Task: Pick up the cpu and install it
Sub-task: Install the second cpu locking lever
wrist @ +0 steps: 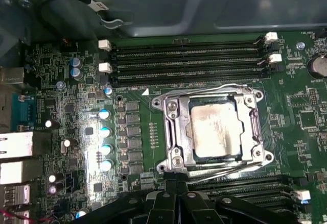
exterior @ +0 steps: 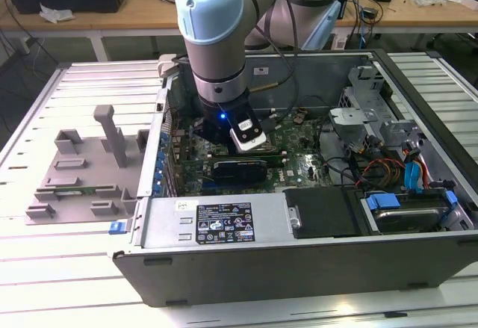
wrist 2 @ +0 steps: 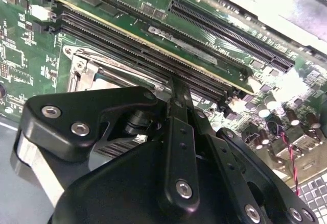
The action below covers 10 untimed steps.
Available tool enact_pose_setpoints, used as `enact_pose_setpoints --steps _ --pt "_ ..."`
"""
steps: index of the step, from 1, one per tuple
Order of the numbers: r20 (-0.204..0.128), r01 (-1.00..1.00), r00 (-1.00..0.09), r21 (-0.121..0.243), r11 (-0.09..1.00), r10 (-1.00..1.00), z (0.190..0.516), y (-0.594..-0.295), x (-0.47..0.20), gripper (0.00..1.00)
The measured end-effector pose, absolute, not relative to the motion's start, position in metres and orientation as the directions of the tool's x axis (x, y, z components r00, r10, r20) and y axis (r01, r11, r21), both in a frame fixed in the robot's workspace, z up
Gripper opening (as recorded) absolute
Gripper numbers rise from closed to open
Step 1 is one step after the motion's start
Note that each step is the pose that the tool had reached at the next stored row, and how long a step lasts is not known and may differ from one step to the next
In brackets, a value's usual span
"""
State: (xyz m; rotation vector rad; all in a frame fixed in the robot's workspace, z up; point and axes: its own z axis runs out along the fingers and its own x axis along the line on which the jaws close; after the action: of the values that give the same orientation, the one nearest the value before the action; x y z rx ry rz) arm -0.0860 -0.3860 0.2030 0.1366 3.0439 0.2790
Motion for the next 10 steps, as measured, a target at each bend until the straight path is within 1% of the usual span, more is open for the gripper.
enact_pose_setpoints --steps 5,10 --pt "-0.071 0.077 -0.993 0.223 0.972 0.095 0.1983 -0.3858 -0.087 0.11" --pt "-0.071 0.075 -0.993 0.231 0.97 0.093 0.196 -0.3859 -0.0893 0.11"
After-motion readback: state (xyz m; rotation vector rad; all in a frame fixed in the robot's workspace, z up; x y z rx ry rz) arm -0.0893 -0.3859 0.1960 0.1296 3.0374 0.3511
